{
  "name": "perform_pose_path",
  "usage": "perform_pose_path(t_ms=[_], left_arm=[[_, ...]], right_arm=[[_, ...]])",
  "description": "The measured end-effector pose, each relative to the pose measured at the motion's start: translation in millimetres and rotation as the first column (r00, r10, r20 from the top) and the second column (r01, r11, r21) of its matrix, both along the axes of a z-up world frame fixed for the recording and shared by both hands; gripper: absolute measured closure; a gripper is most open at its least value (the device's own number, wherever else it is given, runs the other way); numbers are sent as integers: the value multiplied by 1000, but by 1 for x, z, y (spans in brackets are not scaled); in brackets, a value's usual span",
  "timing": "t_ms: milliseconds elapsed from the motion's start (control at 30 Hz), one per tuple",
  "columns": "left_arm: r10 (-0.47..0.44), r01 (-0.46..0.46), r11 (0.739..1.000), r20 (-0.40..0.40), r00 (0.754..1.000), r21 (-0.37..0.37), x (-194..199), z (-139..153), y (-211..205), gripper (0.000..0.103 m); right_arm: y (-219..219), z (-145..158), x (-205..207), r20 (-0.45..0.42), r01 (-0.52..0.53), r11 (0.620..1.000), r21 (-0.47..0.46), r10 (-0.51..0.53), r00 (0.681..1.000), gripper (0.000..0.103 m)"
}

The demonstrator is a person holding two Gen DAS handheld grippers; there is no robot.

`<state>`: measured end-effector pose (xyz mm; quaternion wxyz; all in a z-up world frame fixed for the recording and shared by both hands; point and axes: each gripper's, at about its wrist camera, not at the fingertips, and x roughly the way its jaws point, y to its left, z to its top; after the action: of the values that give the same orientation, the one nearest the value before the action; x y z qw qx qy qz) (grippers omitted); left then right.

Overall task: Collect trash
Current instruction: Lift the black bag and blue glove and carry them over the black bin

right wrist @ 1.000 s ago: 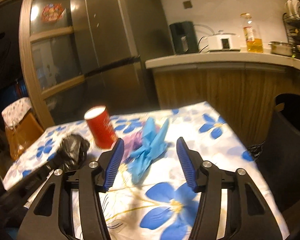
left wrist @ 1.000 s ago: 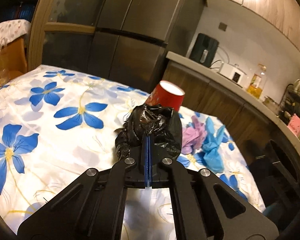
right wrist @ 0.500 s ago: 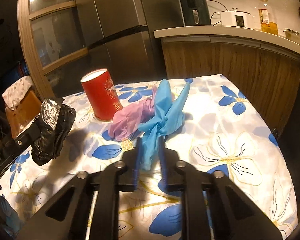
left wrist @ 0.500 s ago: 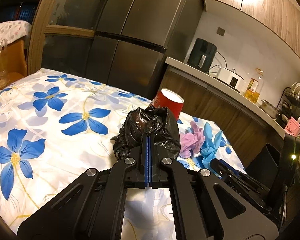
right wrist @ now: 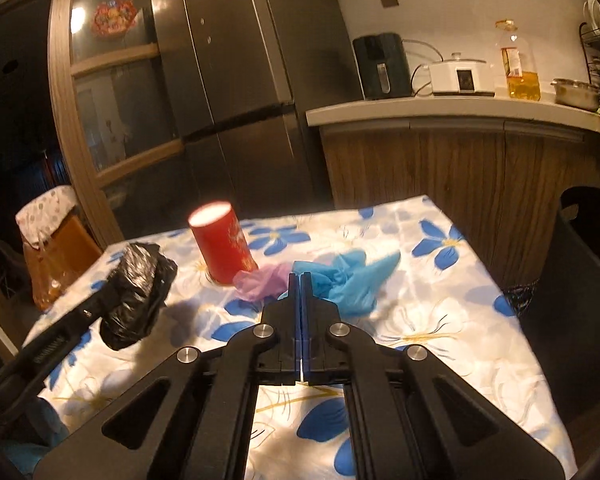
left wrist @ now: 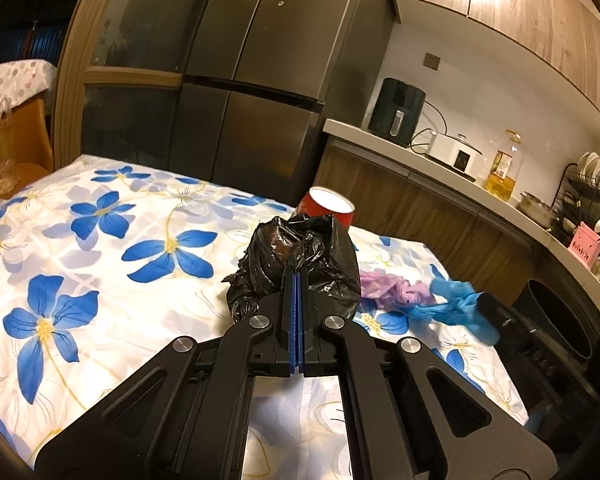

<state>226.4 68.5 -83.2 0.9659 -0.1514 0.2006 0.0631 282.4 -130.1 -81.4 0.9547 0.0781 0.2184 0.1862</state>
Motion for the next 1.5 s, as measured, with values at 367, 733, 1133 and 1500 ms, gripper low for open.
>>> perform_pose_path(t_ms=[367, 733, 1133, 1500], left_arm=[[-20, 19, 999, 20, 1000, 32, -21, 17, -19, 103], [-87, 83, 994, 54, 995, 75, -32, 40, -57, 103], [-237, 224, 965, 88, 967, 133, -15, 70, -132, 103], [-386, 365, 917, 133, 913, 159, 10, 98, -211, 103]], right_arm=[[-27, 30, -37, 82, 13, 999, 40, -16, 996, 102], [-59, 51, -59, 147, 61, 996, 66, -70, 987, 102], [-108, 75, -68, 226, 154, 985, 72, -167, 960, 102], [-167, 94, -64, 282, 291, 954, 74, -300, 911, 102]])
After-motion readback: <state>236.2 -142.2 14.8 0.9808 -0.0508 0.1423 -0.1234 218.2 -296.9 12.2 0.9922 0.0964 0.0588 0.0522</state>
